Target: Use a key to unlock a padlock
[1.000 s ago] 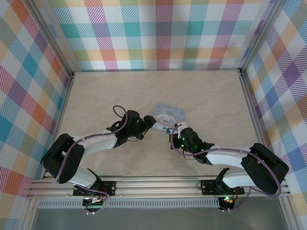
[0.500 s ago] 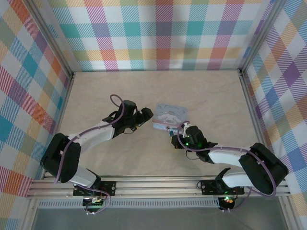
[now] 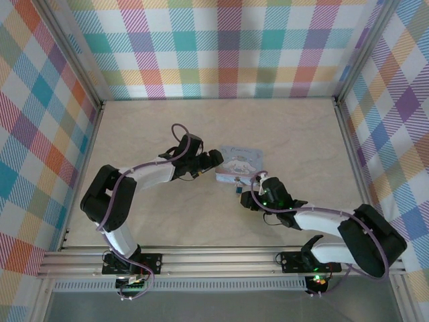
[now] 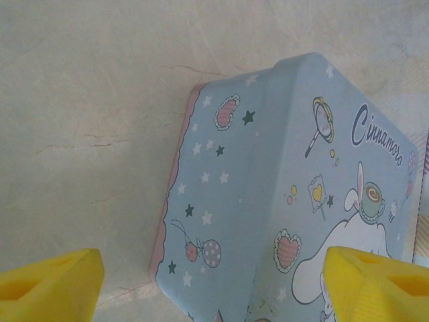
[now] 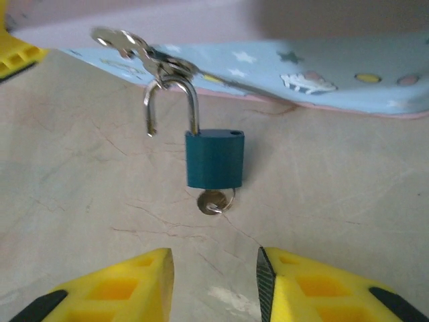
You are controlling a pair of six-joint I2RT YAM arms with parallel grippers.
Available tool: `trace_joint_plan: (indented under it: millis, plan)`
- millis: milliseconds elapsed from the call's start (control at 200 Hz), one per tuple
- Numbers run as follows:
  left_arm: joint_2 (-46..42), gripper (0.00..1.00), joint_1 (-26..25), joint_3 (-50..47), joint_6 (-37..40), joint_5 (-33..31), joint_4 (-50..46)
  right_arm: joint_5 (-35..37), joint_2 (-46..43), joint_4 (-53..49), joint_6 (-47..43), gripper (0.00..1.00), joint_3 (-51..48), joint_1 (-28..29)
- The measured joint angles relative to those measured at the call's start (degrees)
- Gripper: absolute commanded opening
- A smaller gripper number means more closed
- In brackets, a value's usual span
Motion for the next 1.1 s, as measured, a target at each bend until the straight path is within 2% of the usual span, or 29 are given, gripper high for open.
trace_joint_plan:
  millis: [395, 725, 1100]
  plan:
    - [4.3, 0.82, 0.0, 3.4, 1.7, 3.5, 0.4, -4.5, -10.9, -0.9, -2.2, 0.70, -0.4, -7.5]
    - [5.4, 0.71, -0.4, 3.3, 2.6, 4.1, 1.2, -12.2, -3.9, 2.4, -2.6, 0.73, 1.2, -12.2]
    - [-1.0, 0.70, -1.1, -6.1, 1.0, 3.8, 5.8, -17.4, 7.4, 8.7, -6.2, 0.72, 6.6, -14.9]
